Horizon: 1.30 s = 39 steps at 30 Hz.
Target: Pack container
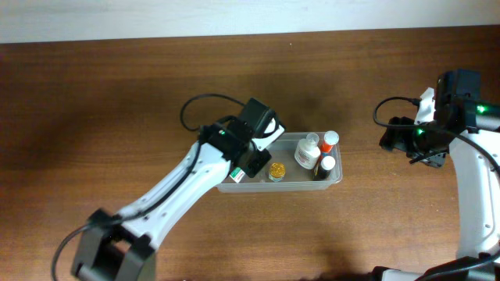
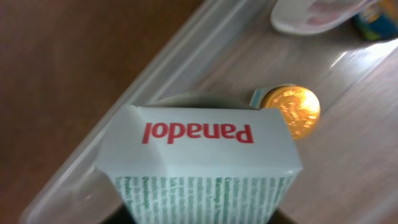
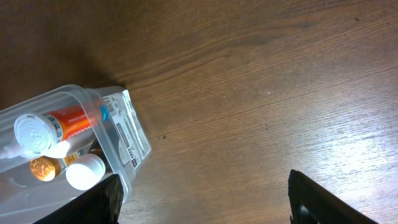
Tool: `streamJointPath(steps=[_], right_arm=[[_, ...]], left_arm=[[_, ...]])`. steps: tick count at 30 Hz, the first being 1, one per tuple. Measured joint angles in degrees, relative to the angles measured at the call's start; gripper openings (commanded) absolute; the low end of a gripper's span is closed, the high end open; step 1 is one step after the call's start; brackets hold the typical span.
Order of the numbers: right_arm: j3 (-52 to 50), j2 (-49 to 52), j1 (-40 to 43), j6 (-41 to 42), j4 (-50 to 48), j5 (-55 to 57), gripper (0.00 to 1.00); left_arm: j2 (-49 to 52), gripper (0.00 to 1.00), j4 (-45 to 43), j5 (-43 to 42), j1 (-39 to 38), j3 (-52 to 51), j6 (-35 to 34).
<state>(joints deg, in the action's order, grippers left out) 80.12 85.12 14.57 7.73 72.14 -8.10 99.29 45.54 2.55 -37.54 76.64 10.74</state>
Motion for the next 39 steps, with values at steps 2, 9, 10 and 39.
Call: streamJointPath(steps=[2, 9, 10, 39], right_arm=[[0.0, 0.0, 0.0, 0.0, 0.1, 0.0, 0.77], [0.0, 0.0, 0.0, -0.2, 0.2, 0.0, 0.77], [0.0, 0.0, 0.0, -0.2, 0.2, 0.0, 0.77], [-11.4, -22.7, -21.0, 0.7, -18.6, 10.0, 0.99]], left_arm=[[2.1, 0.99, 0.0, 0.0, 0.0, 0.0, 0.5], [2.8, 0.99, -0.1, 0.0, 0.0, 0.3, -0.2], [1.8, 0.99, 0.1, 0.5, 0.0, 0.5, -1.1], [-44.2, 0.99, 3.8, 8.9, 29.2, -12.3, -23.7]])
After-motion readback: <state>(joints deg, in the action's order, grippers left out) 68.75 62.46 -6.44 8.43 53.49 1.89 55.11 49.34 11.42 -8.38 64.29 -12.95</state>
